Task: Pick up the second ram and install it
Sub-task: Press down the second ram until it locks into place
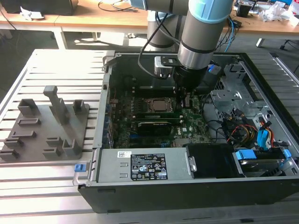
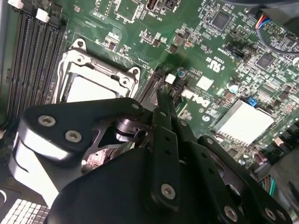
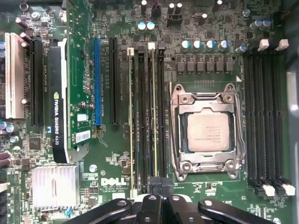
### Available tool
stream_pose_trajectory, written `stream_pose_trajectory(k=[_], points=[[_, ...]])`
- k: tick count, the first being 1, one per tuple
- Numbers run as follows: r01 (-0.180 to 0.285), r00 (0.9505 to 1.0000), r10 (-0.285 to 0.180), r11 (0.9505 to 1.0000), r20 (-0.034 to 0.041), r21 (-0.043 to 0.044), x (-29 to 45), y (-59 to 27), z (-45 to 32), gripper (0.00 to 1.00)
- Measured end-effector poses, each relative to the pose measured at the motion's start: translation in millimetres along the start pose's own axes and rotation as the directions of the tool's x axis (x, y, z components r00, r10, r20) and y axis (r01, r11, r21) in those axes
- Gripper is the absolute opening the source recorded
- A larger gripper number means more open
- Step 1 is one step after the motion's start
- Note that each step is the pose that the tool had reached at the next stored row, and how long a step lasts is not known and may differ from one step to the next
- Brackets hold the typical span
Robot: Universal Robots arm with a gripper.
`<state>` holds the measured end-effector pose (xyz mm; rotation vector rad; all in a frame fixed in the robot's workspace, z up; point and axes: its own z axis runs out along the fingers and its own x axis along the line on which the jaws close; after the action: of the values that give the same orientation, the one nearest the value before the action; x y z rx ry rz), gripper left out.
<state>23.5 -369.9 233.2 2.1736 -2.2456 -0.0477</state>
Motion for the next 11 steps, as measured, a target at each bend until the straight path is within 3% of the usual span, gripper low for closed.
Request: stream_pose_trajectory(k=[3,6,11], points=[[0.000,1.0000,0.000,1.0000,-0.0004,-0.0001,0.4,-0.2,4.7,0.11],[0.000,1.0000,0.000,1.0000,0.0005,0.0020,0.1,0.4,-11.9,0.11],[0.000,1.0000,0.000,1.0000,0.0022,0.0090,1.1,30.2,-12.1,0.11]])
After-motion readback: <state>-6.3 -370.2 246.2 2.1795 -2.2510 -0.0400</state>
